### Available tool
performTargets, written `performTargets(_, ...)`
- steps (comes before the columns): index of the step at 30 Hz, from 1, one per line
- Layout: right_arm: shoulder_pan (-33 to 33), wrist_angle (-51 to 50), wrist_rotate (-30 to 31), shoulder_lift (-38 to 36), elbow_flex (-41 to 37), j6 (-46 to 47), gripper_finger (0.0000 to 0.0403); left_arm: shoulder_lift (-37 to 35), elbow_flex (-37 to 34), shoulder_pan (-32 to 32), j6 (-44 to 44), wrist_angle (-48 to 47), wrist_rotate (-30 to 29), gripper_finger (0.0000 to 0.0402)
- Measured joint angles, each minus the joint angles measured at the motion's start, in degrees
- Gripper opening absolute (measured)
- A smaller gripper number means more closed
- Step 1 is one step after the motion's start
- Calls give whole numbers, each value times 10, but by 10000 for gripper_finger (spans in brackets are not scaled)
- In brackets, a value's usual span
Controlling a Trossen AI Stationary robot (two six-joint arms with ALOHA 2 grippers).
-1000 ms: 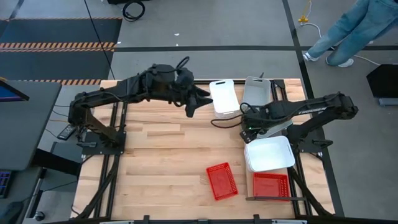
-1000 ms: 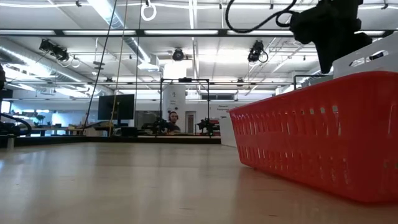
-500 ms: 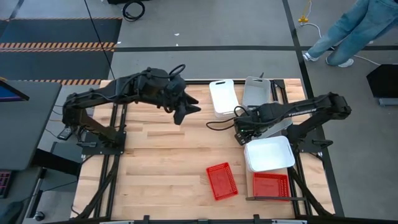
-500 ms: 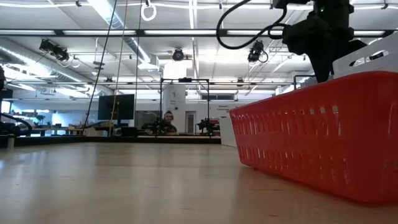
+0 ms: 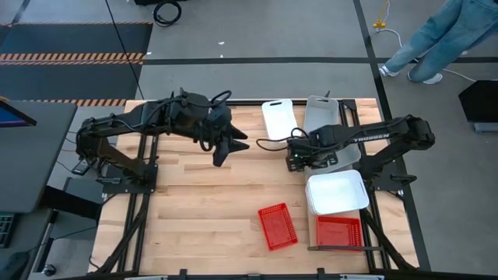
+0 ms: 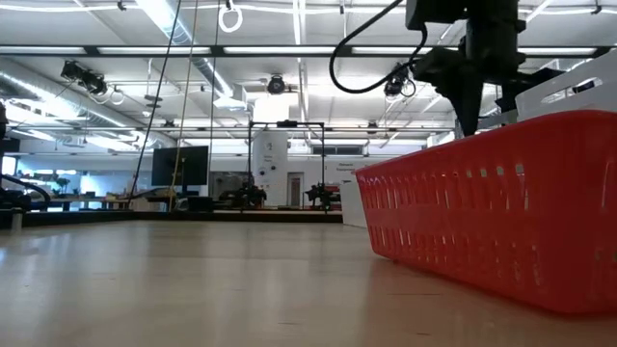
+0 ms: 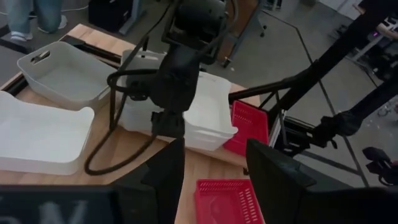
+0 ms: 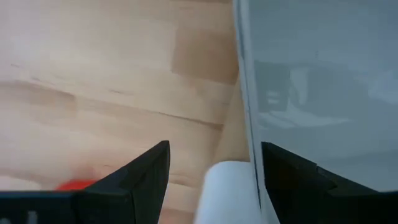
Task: Stack baskets on shelf by color
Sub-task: Adjust the bins
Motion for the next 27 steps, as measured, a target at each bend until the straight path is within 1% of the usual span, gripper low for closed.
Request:
performTargets(4,-6,18,2,0,0,43,248,0,0,0,0,-5,0,178)
performTargets(11,-8,22,6,0,0,64,248,1,0,-1,-2,-9,3,172)
performTargets(17,-8,34,25,0,0,137,248,1,0,-1,10,-9,3,173)
performTargets(23,-8,50,44,0,0,147,247,1,0,-1,13,-9,3,174)
performTargets(27,-8,39,44,0,0,151,234,1,0,-1,23,-8,11,172)
